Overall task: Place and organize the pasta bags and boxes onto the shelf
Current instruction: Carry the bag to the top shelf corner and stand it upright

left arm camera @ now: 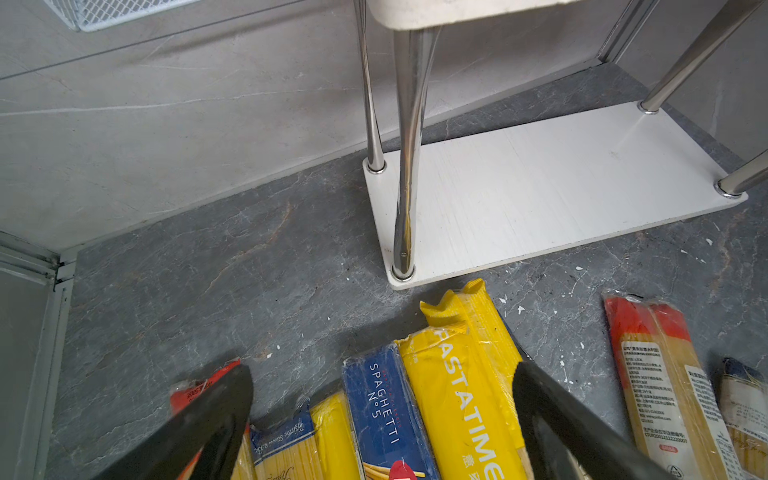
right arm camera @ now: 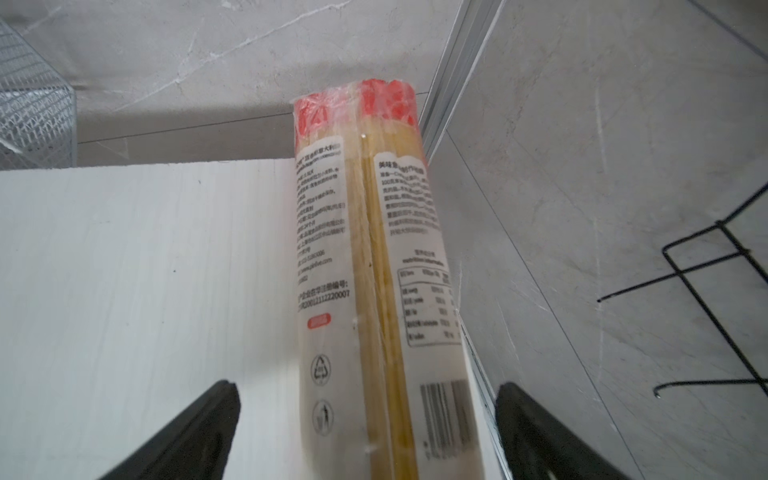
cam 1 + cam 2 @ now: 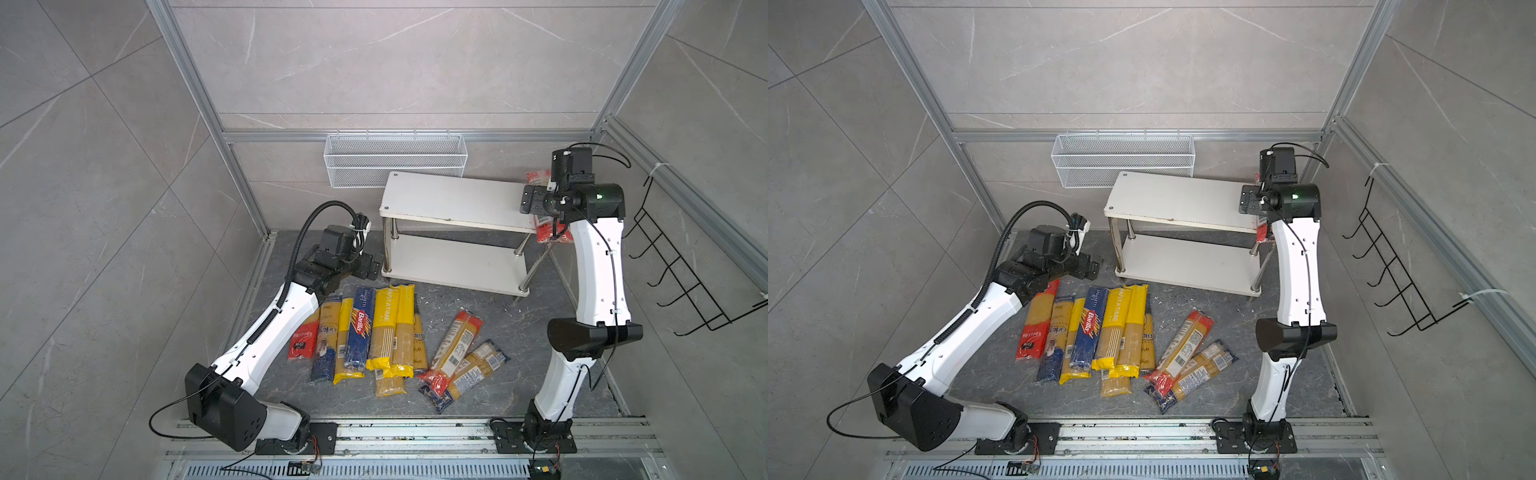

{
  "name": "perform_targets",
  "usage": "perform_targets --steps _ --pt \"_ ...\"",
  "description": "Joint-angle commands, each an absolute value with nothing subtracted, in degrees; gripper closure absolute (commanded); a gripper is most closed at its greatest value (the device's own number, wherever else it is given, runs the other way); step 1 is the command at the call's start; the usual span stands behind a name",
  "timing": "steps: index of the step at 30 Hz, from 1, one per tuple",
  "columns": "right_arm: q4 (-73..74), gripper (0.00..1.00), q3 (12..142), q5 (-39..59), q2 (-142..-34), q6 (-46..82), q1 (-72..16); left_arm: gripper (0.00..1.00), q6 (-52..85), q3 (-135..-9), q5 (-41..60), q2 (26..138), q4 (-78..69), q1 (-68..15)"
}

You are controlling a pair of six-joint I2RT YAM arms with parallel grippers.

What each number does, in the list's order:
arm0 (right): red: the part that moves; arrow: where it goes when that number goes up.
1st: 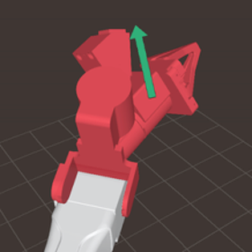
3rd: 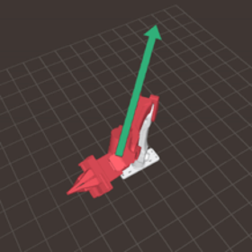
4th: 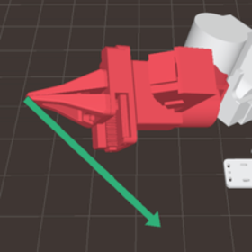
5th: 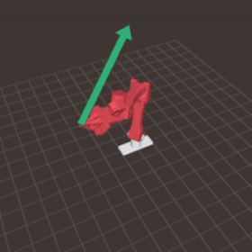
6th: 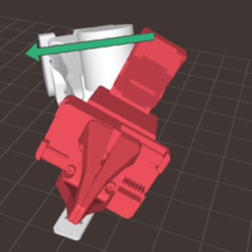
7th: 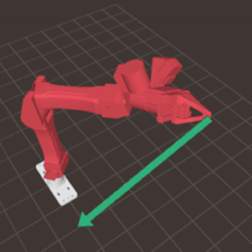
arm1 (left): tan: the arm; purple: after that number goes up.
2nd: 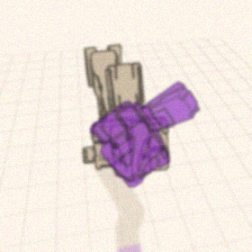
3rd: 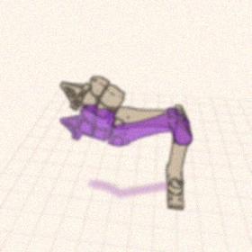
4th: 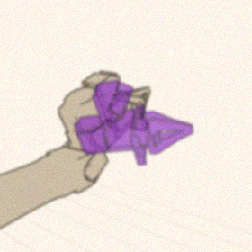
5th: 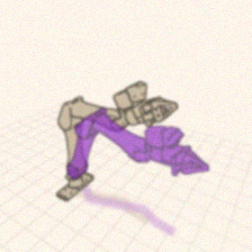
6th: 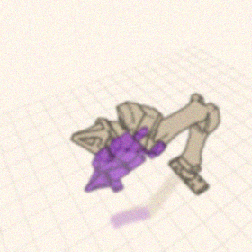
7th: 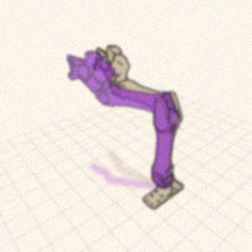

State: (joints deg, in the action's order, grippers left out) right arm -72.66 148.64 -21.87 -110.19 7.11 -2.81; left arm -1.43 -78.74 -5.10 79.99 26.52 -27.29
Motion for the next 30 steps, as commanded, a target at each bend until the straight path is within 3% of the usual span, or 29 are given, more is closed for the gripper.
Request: perform_targets --steps 1,9,19,30 --pt "-68.8 0.00 144.6 -24.1 -103.4 9.1 -2.8 0.00 -2.8 -78.5 -6.4 78.4 24.3 -27.3" --pt "-71.8 0.00 140.3 -21.9 -96.0 10.8 -3.8 0.00 -1.5 -75.2 -9.2 73.9 23.2 -27.3" --pt "-80.8 0.00 127.1 -22.0 -83.6 17.2 -19.8 0.00 3.7 -67.2 -9.1 64.7 24.7 -27.3" --pt "-73.0 0.02 87.7 -10.1 -66.2 40.7 -37.1 0.00 11.1 -55.1 -6.9 54.5 25.4 -27.5"
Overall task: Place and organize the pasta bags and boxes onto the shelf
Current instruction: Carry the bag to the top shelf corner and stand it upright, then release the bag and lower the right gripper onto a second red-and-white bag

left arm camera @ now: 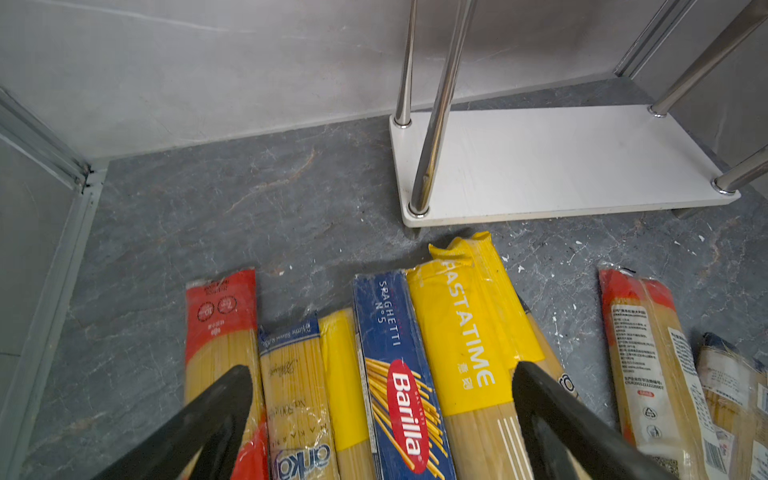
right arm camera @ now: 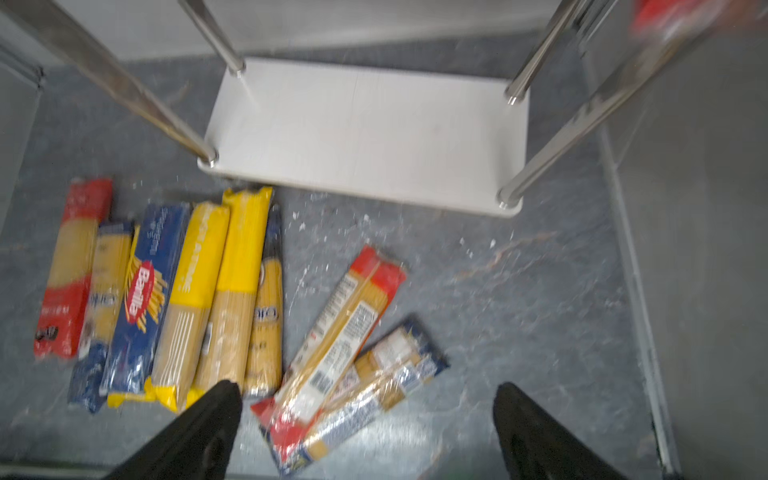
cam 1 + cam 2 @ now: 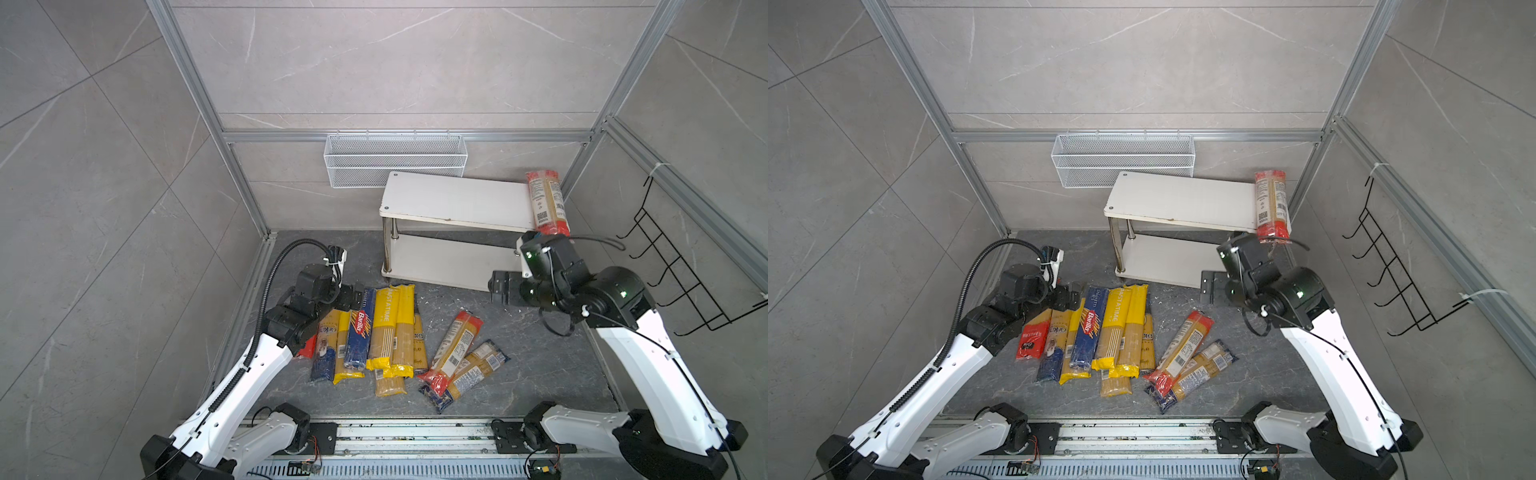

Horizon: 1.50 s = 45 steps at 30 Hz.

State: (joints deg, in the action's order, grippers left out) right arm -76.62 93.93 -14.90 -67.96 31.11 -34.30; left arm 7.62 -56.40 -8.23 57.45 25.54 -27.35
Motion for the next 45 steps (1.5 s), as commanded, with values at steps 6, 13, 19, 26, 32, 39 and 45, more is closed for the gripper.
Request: perform_targets --steps 6,13,19,26,32,39,45 --pt "-58.6 0.01 68.4 -3.3 -65.9 53.6 -44.9 0.00 12.8 -52.6 -5.8 51.5 26.0 -27.7" --pt "-53.1 0.00 60.8 -1.9 -71.3 59.2 -47.4 0.00 12.3 -52.9 -5.3 50.3 29.0 -27.8" --pt "-45.7 0.01 54.5 2.7 -74.2 64.0 -47.5 0.00 12.2 -52.6 -4.5 49.5 31.3 -27.8" --pt "-43.1 0.00 52.0 4.9 -78.7 65.5 -47.5 0.00 13.0 -52.0 -4.2 48.3 32.4 -27.8" --pt "-42.4 0.00 52.3 5.3 -81.9 66.0 -47.5 0.00 12.5 -51.5 -4.3 47.7 32.7 -27.8" --pt "-41.6 0.00 51.7 5.4 -83.6 67.7 -47.5 0.00 11.9 -51.2 -3.8 48.4 32.2 -27.8" --pt "-38.5 0.00 51.0 5.7 -86.2 68.7 -47.5 0.00 11.2 -51.1 -4.0 48.1 32.5 -27.8"
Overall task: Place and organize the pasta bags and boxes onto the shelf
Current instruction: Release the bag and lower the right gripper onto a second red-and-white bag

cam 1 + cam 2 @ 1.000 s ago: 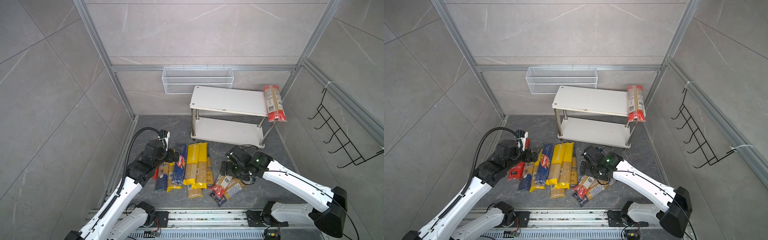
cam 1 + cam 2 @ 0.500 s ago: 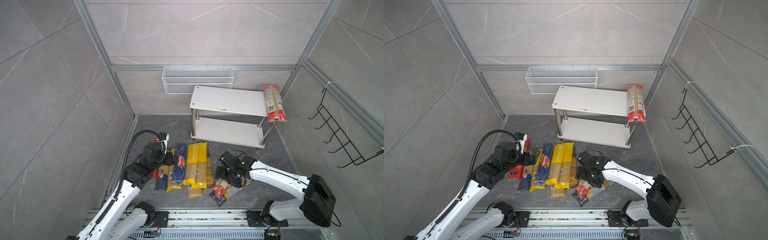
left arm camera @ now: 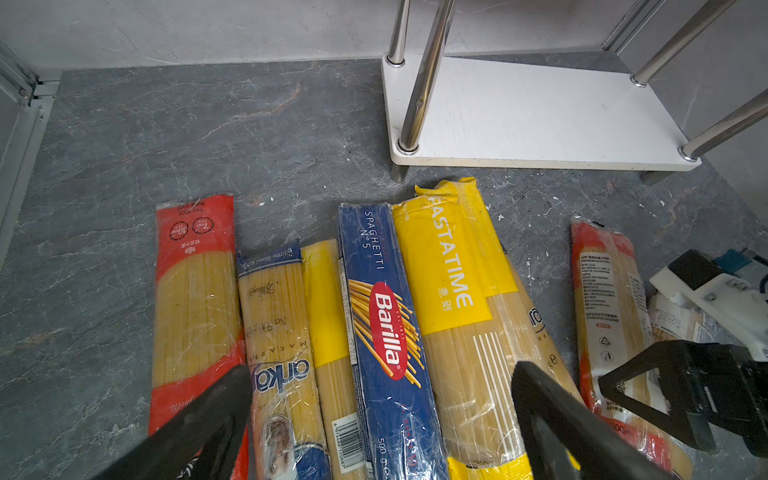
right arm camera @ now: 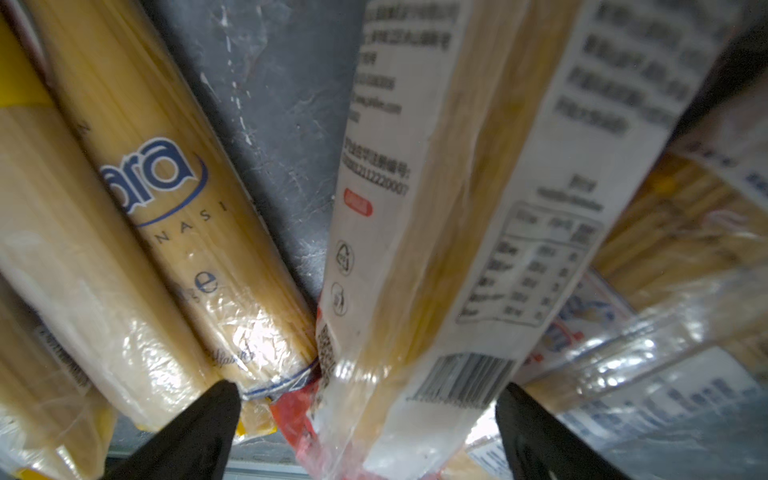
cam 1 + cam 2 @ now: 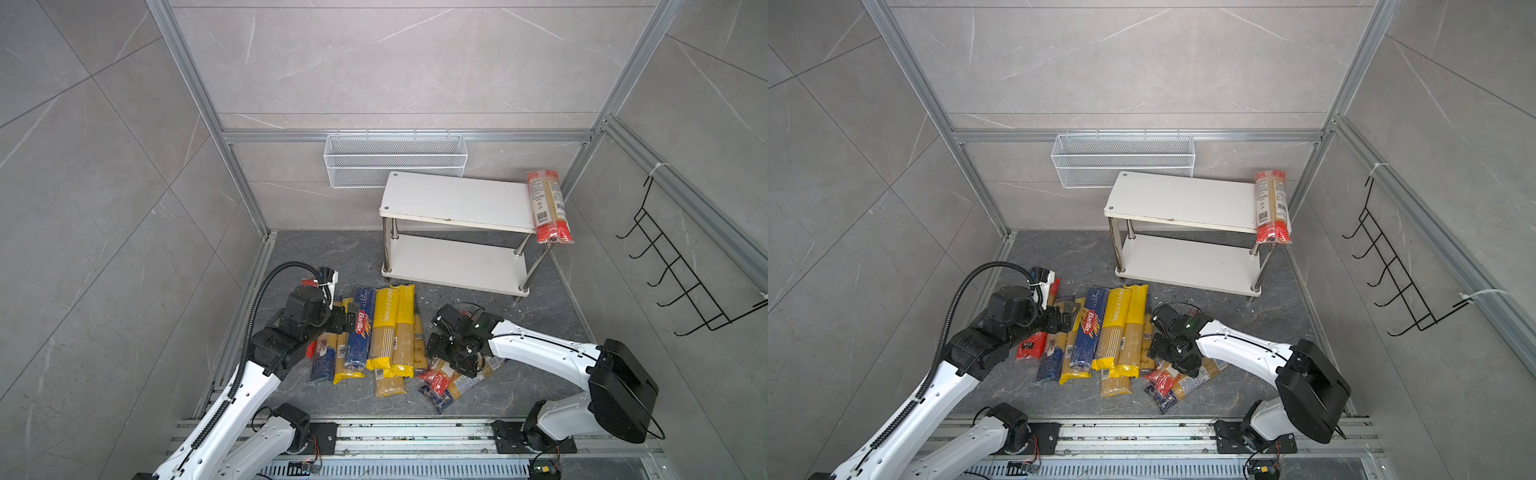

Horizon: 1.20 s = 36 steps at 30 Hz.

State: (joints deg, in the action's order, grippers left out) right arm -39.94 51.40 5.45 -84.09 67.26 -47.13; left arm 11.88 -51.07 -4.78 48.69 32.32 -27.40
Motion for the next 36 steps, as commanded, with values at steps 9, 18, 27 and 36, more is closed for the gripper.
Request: perform_targets --steps 9,18,27,36 --pt "-39.2 0.00 51.2 5.9 -90.3 69.3 -47.6 0.00 11.1 -50.1 -5.3 44.8 34.3 -27.8" --pt "-38.0 0.11 50.0 6.4 -95.5 69.2 -47.6 0.00 12.4 -48.7 -5.9 42.7 34.7 -27.8" --pt "-38.9 0.65 47.1 7.1 -92.2 69.1 -47.7 0.00 13.0 -47.5 -6.0 41.9 34.1 -27.8" --pt "-43.8 1.00 50.5 7.3 -86.4 66.1 -47.8 0.00 12.4 -48.0 -7.6 43.1 32.8 -27.8"
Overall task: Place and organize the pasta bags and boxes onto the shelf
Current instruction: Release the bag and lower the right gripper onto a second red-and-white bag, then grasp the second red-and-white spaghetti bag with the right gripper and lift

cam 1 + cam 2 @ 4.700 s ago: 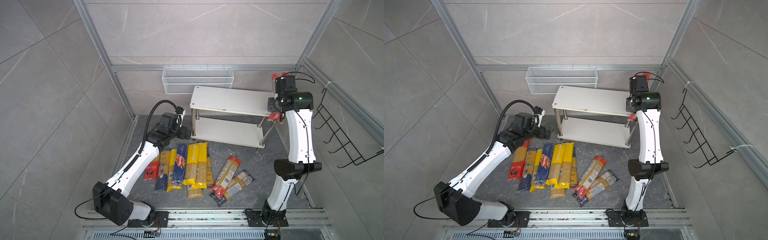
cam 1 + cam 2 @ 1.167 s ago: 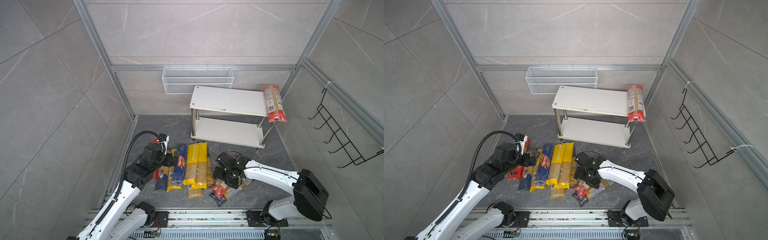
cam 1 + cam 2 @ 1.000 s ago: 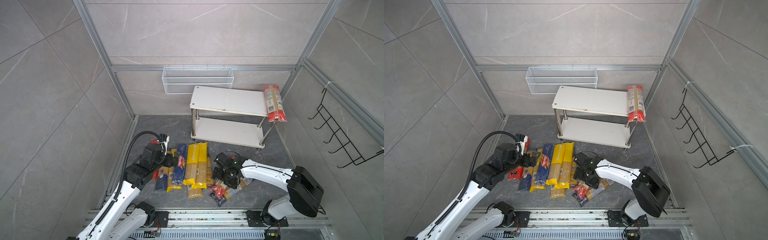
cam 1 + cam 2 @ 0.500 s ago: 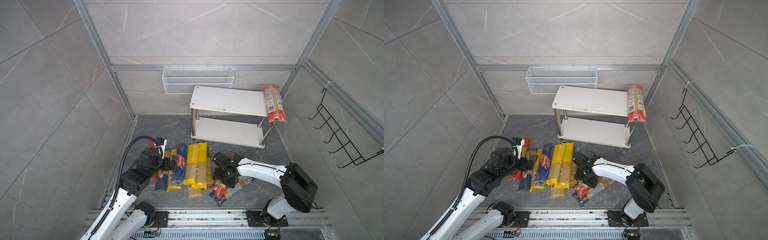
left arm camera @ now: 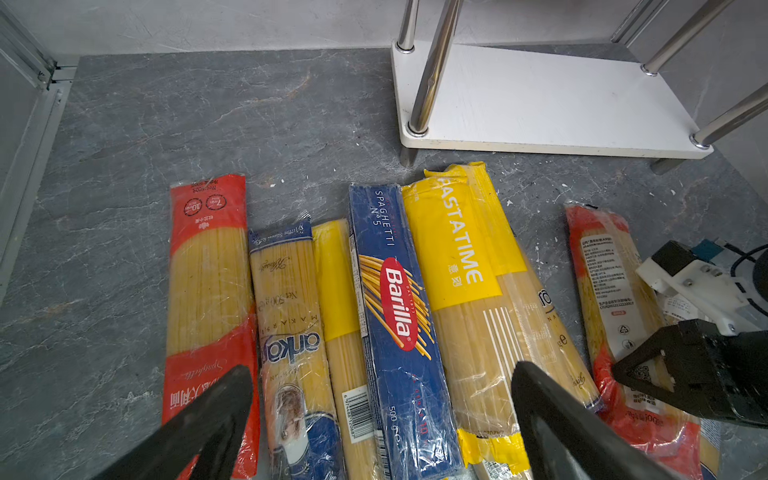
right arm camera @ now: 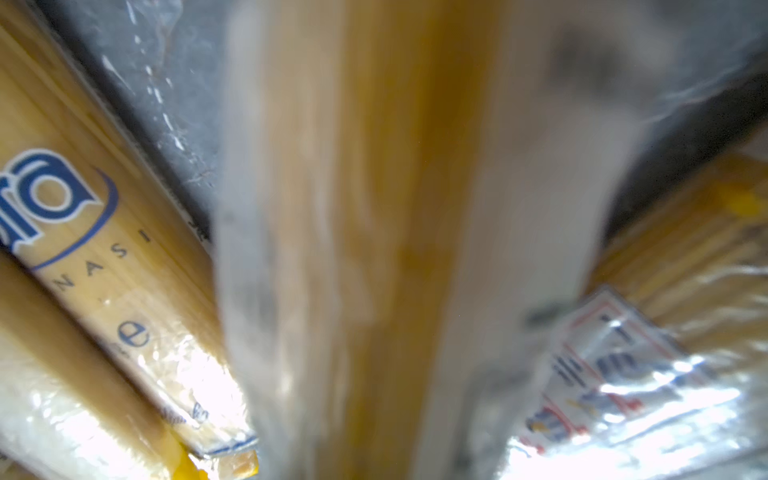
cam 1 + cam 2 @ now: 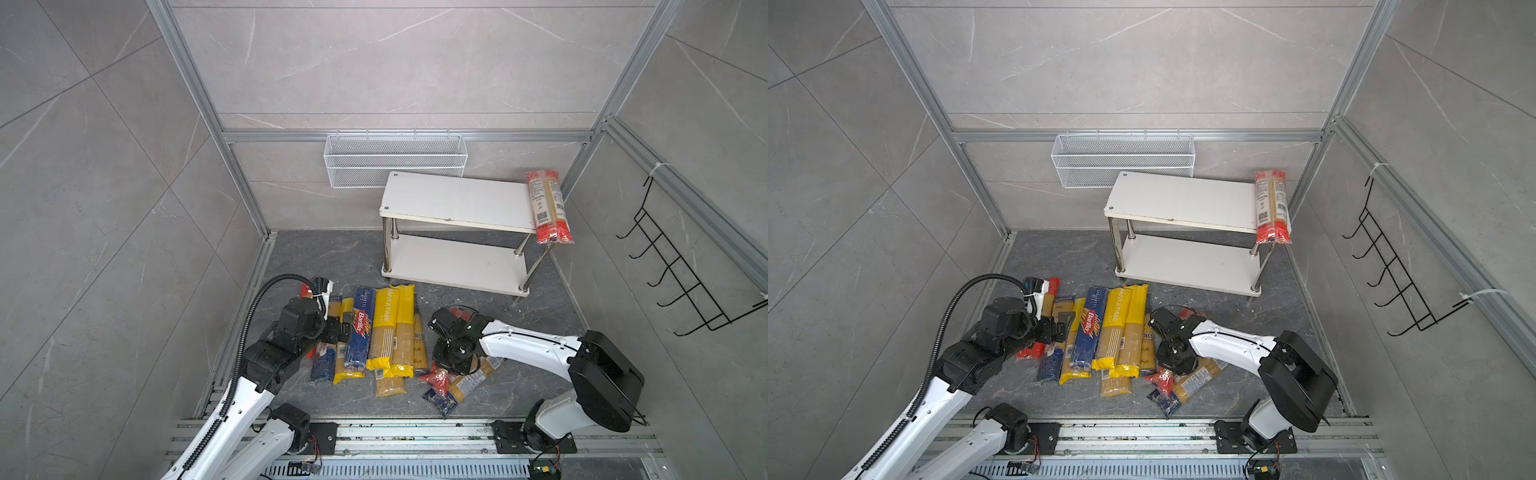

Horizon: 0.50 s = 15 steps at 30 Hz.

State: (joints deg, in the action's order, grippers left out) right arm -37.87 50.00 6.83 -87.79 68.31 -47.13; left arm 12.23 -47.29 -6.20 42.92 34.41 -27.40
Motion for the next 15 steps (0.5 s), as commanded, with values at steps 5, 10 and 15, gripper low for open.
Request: perform_targets --steps 5,10,15 --pt "-47.5 1.00 54.6 7.3 -82.0 63.6 -47.9 0.00 11.8 -48.3 -7.9 43.4 32.4 -27.8" --pt "-48.1 1.00 58.7 8.9 -76.1 59.3 -47.8 0.00 11.9 -48.5 -8.0 44.0 31.0 -27.8" --pt "-47.3 1.00 63.0 13.2 -73.2 56.3 -47.8 0.00 11.9 -49.1 -7.8 45.2 30.1 -27.8"
